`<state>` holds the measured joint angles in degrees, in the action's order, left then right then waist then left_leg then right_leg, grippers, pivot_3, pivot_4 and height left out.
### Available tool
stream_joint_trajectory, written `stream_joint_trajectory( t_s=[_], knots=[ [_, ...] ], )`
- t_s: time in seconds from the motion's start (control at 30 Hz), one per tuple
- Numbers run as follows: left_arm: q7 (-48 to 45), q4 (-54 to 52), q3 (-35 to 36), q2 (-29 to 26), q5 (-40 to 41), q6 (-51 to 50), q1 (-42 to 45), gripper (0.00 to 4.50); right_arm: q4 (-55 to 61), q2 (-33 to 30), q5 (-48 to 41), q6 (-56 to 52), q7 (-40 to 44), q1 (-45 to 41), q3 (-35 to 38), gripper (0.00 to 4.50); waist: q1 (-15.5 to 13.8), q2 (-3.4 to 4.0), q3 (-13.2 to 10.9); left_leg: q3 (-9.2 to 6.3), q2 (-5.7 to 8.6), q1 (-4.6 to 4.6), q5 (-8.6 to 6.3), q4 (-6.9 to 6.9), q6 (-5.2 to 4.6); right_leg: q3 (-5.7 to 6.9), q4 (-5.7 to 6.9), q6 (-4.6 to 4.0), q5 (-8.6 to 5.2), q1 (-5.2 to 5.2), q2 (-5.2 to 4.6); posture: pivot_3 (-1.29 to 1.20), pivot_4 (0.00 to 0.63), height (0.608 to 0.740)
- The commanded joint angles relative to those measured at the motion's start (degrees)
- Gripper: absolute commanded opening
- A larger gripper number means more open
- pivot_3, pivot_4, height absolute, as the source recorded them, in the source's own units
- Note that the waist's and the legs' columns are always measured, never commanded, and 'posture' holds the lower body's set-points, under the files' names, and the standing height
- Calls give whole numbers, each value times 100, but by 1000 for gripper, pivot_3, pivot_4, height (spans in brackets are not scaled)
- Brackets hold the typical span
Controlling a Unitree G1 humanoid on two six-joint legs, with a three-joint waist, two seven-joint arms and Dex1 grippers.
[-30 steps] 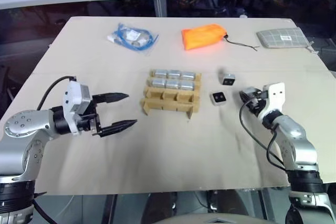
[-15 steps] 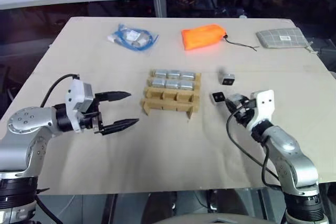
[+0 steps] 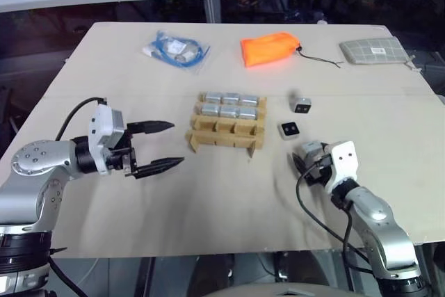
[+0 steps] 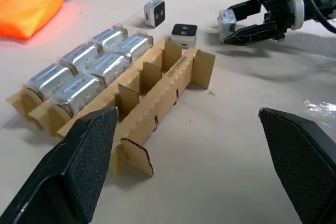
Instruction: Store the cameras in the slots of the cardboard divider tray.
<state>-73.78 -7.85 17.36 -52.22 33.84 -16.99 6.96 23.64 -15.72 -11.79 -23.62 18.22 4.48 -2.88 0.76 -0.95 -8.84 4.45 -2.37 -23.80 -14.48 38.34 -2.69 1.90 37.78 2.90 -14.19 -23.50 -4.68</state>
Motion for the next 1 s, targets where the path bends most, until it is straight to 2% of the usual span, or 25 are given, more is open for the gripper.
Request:
stream_joint_trajectory(
  t_s=[0.03, 0.2, 0.27, 0.37, 0.53, 0.63, 0.8, 0.97, 1.0],
  knots=[
    [-66, -12, 11, -48, 22, 67, 114, 4500, 425, -635, -584, -128, 755, -132, 587, 4461, -7, -1, -1, 1, 0, 0, 0, 0, 0, 0, -1, 0, 0, 0, -1, 0, 150, 740],
    [-47, -48, -3, -21, 15, 60, 119, 4500, 193, -2360, -1451, -286, 2707, -213, 1187, 4461, -20, -3, -3, -2, 2, -1, -3, 2, -5, 2, -6, 0, 0, 4, -3, 0, 150, 740],
    [-34, -70, -7, -8, 23, 56, 113, 4500, -396, -3102, -1319, 66, 3590, -588, 1087, 4461, -2, -4, -3, -3, 3, 2, -3, 2, -6, 2, -5, 0, 0, 5, 1, 0, 150, 740],
    [-27, -96, -13, 1, 44, 40, 111, 4500, -1259, -3613, -937, 754, 4384, -1230, 707, 4461, 19, -5, -8, 7, 1, 7, -3, 3, -7, -7, -6, -2, -1, 4, 11, 0, 150, 740],
    [-132, -265, 25, -42, 186, -47, 6, 4500, -3077, -3341, -294, 1684, 5503, -3058, -316, 4461, 35, -7, -13, 10, -3, 6, -3, 5, -6, -12, -5, -1, 1, 0, 19, 0, 150, 740],
    [-291, -371, 83, -138, 280, -85, -37, 4500, -3887, -3061, -11, 2075, 6046, -3732, -790, 4461, -5, -11, -21, 16, -2, 2, -2, 6, -6, -19, -6, -1, 1, -5, 18, 0, 150, 740],
    [-668, -579, 161, -368, 534, -146, 99, 4500, -4491, -2834, 154, 2409, 6618, -4185, -1082, 4461, -68, -14, -39, 16, 2, -12, 6, 6, 10, -7, -16, 0, 1, -5, 5, 0, 150, 740],
    [-866, -618, 164, -560, 720, -243, 366, 4500, -4655, -2767, 155, 2475, 6802, -4330, -1078, 4461, -47, -12, -41, 15, 2, -9, 7, 6, 11, -4, -12, 0, 1, -5, 5, 0, 150, 740],
    [-877, -624, 156, -587, 765, -287, 448, 4500, -4687, -2759, 161, 2487, 6823, -4355, -1073, 3923, -41, -12, -41, 15, 2, -8, 7, 6, 12, -4, -11, 0, 1, -5, 7, 0, 150, 740]
  ],
)
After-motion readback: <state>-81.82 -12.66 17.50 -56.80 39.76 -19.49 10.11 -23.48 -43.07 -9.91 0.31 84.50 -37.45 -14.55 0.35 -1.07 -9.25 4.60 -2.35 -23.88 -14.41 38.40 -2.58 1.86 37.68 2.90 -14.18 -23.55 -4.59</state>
